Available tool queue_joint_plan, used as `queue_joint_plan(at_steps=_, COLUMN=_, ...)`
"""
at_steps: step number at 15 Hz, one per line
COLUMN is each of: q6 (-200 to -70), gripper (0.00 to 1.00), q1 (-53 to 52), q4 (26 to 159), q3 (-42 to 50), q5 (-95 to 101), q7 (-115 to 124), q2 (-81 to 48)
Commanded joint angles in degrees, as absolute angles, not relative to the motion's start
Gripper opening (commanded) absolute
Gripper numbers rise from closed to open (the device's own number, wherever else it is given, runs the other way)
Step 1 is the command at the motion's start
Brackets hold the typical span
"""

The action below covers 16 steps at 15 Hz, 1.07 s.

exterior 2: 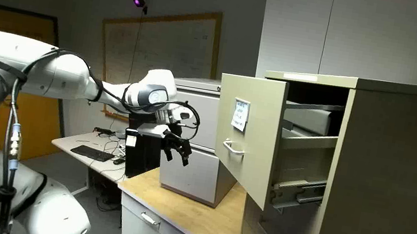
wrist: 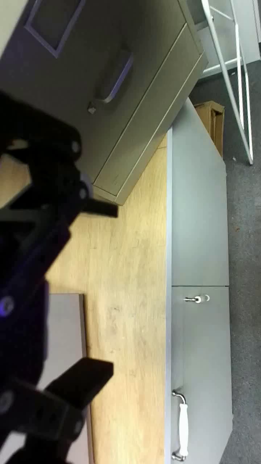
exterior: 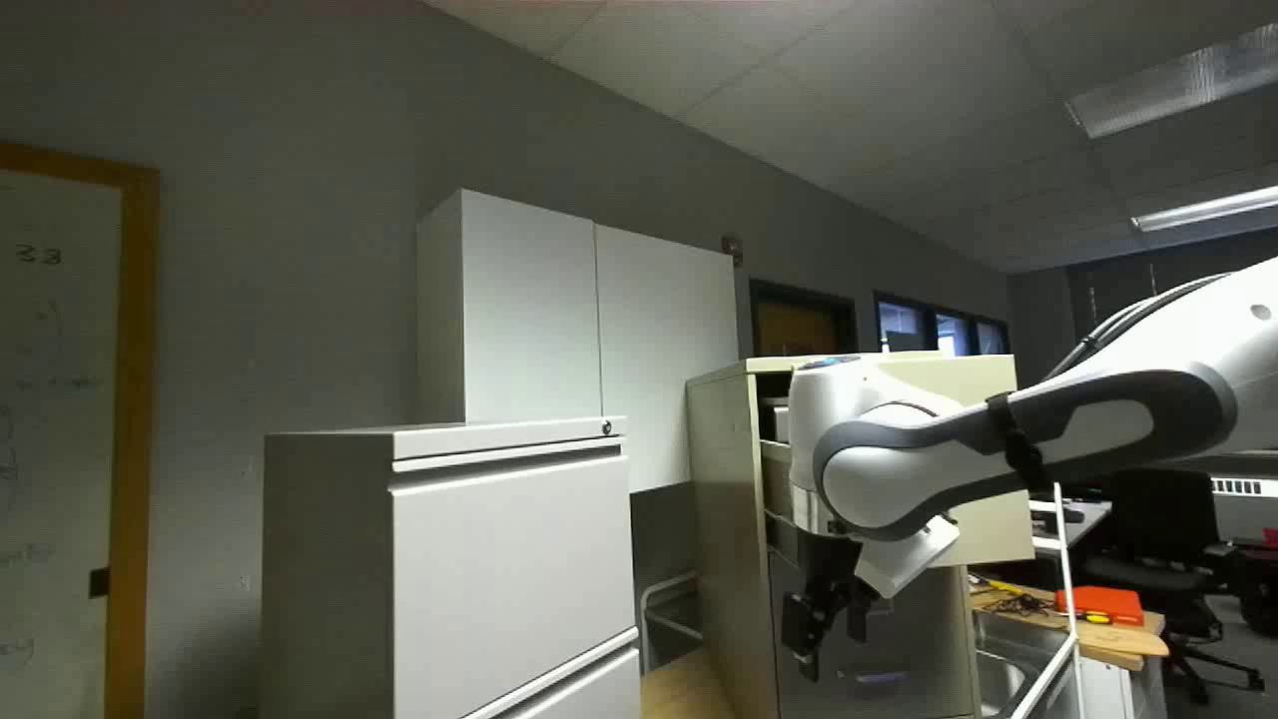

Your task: Close the top drawer of the right cabinet

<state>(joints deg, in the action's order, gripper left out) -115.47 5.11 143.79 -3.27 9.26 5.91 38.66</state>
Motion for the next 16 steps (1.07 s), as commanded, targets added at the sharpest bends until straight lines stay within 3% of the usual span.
queue_joint_plan(at_steps=1, q6=-115.34, gripper=1.00, q1=4.51, q4=143.62, q3=-2.80, q5=9.62, q7=6.23, q2=38.60)
queue_joint_plan(at_steps=16, q6=-116.15, gripper=1.00, q1=5.11, q4=143.79, q3=-3.31, q5=10.75, q7=7.15, q2=38.75)
